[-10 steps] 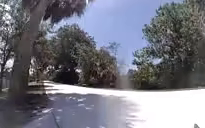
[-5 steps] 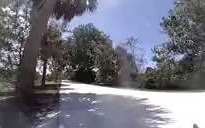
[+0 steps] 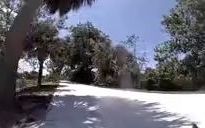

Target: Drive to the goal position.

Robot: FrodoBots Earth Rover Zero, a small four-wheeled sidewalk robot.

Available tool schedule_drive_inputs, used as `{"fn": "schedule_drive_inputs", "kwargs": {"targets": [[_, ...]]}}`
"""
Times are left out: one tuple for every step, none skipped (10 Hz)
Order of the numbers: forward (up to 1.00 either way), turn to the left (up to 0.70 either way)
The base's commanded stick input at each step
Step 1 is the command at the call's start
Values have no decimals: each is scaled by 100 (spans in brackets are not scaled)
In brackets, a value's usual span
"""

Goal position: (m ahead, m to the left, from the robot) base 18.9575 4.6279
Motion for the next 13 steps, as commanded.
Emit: {"fn": "schedule_drive_inputs", "kwargs": {"targets": [[85, 0], [85, 0], [85, 0], [85, 0], [85, 0], [85, 0], [85, 0], [85, 0], [85, 0], [85, 0], [85, 0], [85, 0], [85, 0]]}}
